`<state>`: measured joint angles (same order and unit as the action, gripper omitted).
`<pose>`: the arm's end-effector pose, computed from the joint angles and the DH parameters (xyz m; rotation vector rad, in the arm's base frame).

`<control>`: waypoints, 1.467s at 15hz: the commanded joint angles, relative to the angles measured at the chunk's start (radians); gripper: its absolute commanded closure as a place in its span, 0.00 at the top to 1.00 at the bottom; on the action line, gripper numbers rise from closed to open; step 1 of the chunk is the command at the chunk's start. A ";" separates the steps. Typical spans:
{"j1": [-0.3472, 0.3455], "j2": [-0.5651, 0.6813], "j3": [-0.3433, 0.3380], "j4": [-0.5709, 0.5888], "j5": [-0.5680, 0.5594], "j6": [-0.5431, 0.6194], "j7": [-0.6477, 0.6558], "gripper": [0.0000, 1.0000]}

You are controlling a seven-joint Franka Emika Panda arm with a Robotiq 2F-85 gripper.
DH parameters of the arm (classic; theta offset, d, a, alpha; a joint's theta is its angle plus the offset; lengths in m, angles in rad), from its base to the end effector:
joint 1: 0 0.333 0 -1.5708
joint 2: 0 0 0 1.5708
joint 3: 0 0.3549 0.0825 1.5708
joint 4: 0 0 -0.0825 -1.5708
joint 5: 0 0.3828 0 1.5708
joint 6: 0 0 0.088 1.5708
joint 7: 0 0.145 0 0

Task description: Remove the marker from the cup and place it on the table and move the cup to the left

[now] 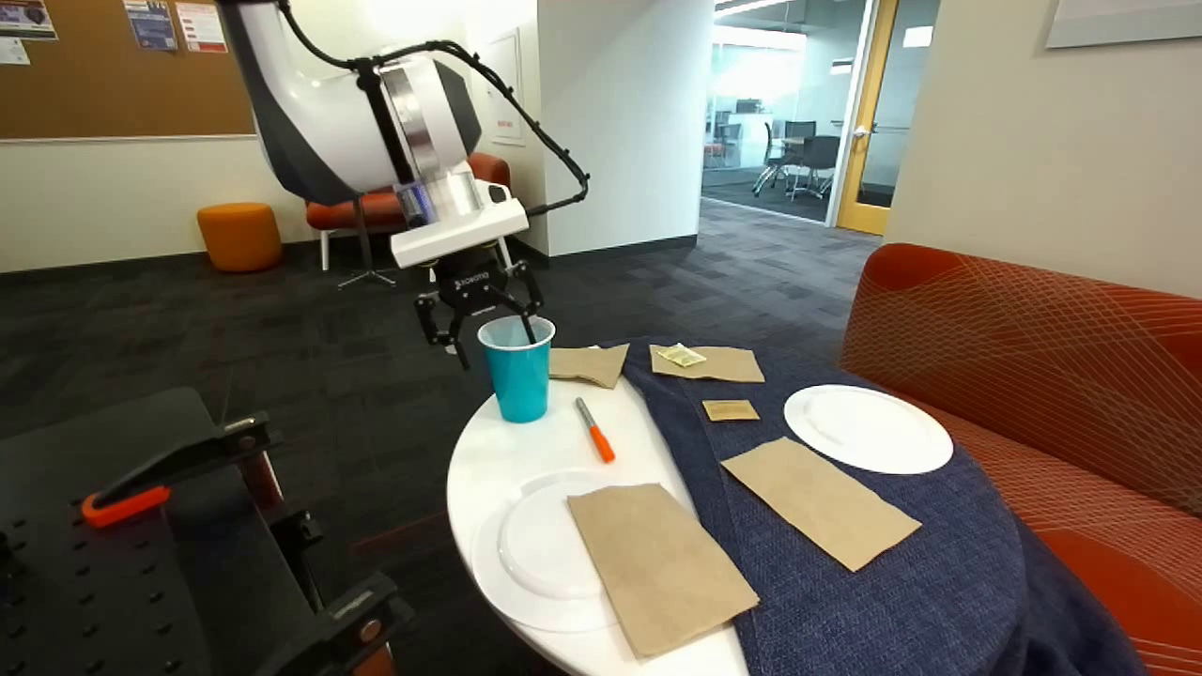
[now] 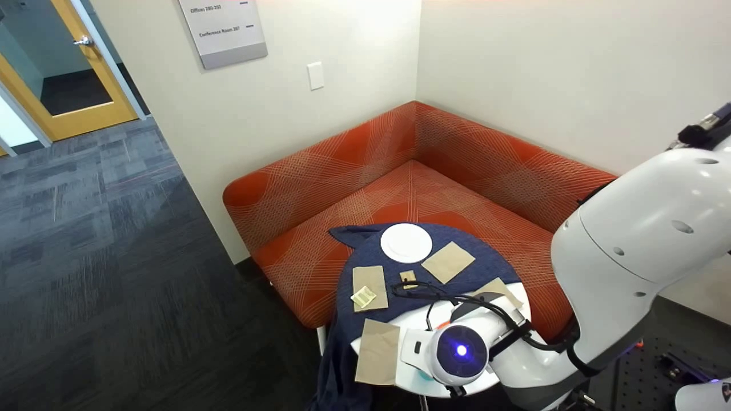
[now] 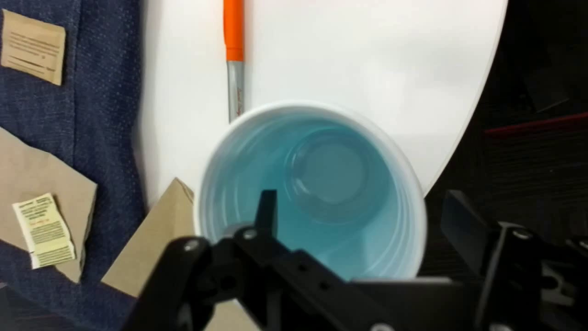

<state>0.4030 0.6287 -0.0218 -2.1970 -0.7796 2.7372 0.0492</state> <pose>0.4963 0.2159 0.0788 2.4498 1.4536 -0.0345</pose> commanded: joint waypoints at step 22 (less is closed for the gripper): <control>-0.235 -0.602 0.126 -0.248 0.380 -0.216 -0.136 1.00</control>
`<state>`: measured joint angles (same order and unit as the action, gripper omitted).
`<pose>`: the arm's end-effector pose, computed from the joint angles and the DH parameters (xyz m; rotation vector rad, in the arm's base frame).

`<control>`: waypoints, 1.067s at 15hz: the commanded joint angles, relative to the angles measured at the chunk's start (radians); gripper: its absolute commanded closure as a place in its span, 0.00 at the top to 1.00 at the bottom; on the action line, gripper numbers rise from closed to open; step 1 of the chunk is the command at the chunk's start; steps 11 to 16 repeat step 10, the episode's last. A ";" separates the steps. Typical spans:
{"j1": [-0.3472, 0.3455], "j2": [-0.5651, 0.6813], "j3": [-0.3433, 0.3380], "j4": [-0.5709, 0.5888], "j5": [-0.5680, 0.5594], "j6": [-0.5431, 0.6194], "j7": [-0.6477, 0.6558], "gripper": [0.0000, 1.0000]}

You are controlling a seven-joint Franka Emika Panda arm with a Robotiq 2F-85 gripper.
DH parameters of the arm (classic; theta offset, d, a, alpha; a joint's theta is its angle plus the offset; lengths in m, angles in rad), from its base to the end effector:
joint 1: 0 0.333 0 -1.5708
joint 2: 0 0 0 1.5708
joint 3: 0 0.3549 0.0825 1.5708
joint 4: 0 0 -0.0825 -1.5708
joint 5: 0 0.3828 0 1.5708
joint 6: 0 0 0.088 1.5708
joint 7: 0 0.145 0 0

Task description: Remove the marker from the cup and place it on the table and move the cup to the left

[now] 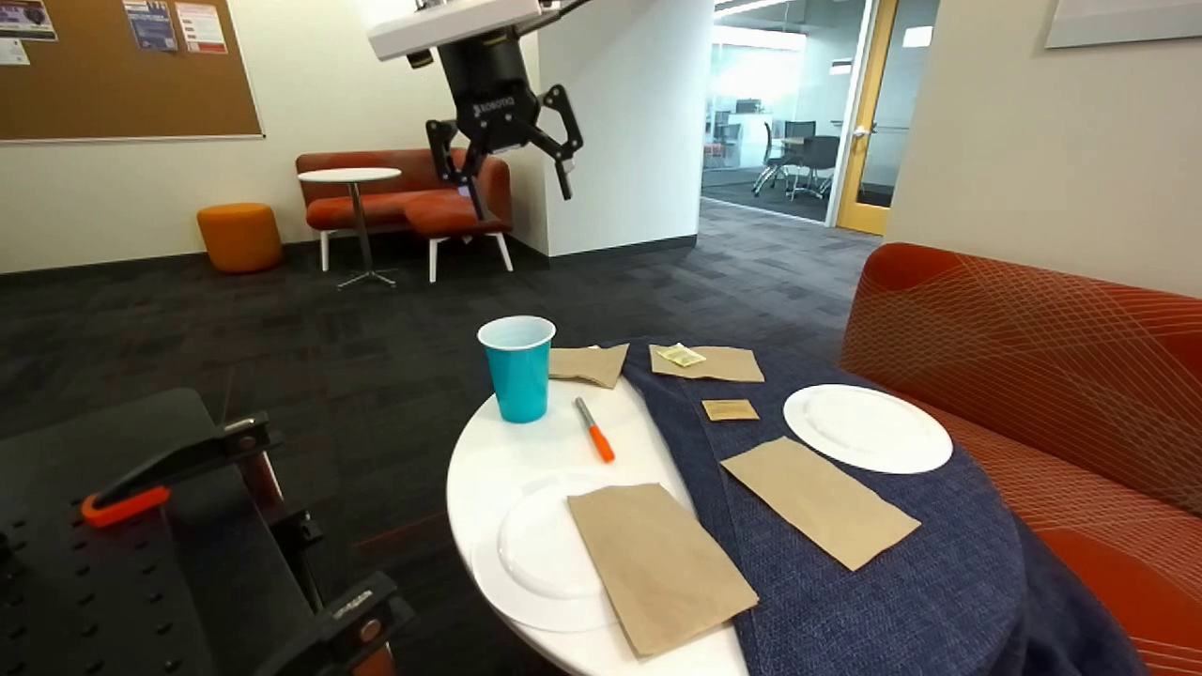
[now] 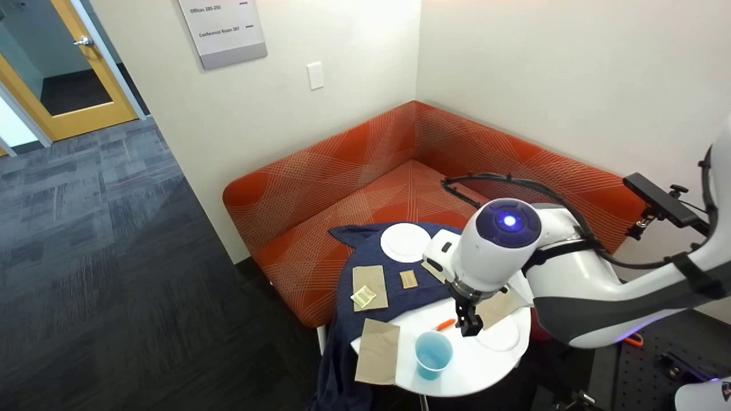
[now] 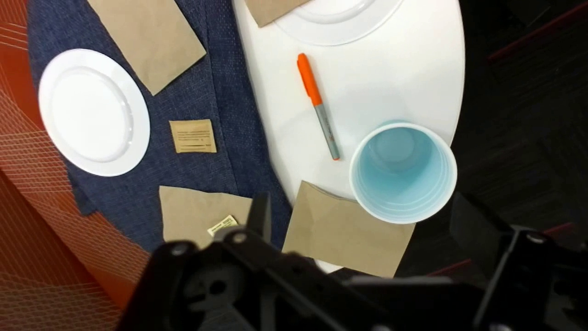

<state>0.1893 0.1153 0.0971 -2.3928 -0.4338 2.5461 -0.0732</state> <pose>0.4901 0.1410 0.2755 2.7240 1.0172 0.0945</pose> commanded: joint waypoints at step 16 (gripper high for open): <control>-0.047 -0.124 0.011 -0.090 0.033 -0.003 -0.002 1.00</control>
